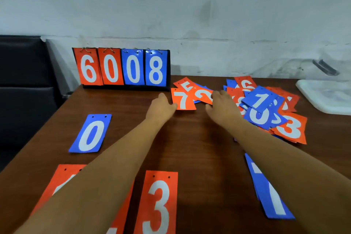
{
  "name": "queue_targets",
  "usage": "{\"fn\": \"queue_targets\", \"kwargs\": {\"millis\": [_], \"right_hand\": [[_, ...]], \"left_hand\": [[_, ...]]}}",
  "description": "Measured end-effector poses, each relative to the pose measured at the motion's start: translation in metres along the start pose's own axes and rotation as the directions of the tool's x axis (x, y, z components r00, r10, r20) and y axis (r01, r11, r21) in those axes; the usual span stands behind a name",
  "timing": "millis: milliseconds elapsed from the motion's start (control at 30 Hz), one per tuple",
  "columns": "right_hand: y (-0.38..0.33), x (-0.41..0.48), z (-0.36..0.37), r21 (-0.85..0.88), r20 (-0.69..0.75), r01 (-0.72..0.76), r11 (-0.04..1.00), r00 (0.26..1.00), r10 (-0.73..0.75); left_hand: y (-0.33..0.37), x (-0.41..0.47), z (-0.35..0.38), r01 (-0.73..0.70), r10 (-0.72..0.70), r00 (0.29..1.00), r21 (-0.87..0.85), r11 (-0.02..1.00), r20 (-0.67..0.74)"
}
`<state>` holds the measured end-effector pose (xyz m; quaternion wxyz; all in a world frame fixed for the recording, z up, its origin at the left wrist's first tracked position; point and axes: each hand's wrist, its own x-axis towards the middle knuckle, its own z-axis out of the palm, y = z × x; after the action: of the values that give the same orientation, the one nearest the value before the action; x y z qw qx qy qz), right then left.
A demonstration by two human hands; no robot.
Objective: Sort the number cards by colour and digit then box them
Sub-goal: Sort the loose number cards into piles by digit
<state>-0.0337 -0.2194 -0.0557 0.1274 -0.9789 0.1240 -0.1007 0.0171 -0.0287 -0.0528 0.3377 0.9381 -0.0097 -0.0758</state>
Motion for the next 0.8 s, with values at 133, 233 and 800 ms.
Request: {"fn": "queue_targets", "kwargs": {"millis": [133, 233, 800], "right_hand": [[0.017, 0.048, 0.013, -0.057, -0.012, -0.004, 0.998, 1.0, 0.004], [0.03, 0.074, 0.024, -0.084, 0.065, -0.036, 0.996, 0.997, 0.042], [0.021, 0.065, 0.017, 0.191, 0.021, -0.27, 0.944, 0.962, 0.271]], "left_hand": [[0.012, 0.037, 0.023, 0.028, -0.029, 0.999, -0.023, 0.999, -0.032], [0.013, 0.051, 0.036, 0.008, -0.006, 0.999, 0.041, 0.999, -0.042], [-0.008, -0.031, -0.027, 0.034, -0.016, 0.999, -0.528, 0.849, 0.039]]}}
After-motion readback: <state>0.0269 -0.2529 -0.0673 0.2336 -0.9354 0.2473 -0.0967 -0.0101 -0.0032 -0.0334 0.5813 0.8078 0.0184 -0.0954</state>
